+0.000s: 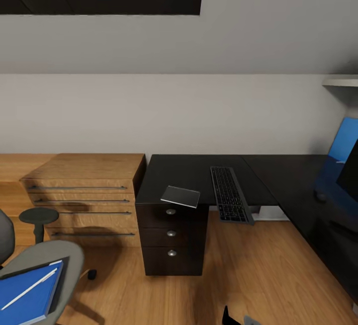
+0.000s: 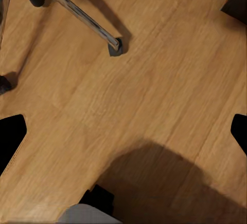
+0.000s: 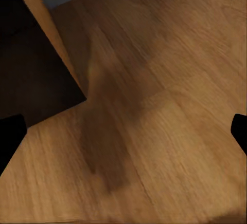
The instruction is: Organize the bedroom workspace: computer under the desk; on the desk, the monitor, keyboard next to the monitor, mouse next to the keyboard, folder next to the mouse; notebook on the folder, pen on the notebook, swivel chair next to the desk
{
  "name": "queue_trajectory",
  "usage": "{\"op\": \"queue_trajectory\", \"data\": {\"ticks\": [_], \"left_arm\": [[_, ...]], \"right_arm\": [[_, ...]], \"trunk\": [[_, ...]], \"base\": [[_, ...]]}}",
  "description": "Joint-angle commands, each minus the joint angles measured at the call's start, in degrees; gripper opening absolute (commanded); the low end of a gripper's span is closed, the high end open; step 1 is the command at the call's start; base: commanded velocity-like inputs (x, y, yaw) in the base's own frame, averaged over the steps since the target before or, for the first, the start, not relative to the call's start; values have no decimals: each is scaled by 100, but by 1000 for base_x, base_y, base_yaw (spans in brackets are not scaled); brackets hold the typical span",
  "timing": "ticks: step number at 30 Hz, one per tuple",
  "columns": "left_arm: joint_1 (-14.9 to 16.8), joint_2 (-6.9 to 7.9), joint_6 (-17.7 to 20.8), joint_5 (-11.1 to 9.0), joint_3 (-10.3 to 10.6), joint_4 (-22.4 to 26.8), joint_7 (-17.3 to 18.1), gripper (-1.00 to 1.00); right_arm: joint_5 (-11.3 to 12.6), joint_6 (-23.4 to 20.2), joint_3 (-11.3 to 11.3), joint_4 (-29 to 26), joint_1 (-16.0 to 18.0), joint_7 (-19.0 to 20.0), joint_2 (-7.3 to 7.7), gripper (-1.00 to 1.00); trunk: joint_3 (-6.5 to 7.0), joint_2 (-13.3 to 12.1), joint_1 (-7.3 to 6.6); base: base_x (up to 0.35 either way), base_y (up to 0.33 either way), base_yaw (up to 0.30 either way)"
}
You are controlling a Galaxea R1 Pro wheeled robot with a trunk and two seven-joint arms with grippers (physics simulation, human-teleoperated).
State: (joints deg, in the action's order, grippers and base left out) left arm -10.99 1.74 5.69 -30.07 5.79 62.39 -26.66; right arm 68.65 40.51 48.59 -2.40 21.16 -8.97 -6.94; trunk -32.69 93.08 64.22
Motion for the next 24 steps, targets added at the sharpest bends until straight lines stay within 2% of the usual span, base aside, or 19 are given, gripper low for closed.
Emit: {"op": "queue_trajectory", "data": {"ticks": [1,6,8,9,15,24], "left_arm": [[0,8,-79,-25,23,-86,-41,100],[0,10,-394,87,33,-428,-28,100],[0,8,-435,153,34,-473,-26,100],[0,-11,-484,331,41,-532,-24,100],[0,-28,-502,529,48,-561,-24,100],[0,-25,-506,576,37,-677,-24,100]], "right_arm": [[-84,0,63,25,2,-46,-1,100],[-394,-17,110,102,2,-19,-4,100],[-436,-7,120,107,2,2,-12,100],[-486,-7,140,114,2,106,-49,100],[-507,-8,131,117,2,261,-61,100],[-502,17,106,120,2,283,-47,100]], "trunk": [[14,-39,-23],[104,-239,-133],[140,-319,-176],[158,-360,-198],[265,-600,-330],[427,-961,-528]], "base": [[0,0,0],[0,0,0],[0,0,0],[0,0,0],[0,0,0],[0,0,0]]}}
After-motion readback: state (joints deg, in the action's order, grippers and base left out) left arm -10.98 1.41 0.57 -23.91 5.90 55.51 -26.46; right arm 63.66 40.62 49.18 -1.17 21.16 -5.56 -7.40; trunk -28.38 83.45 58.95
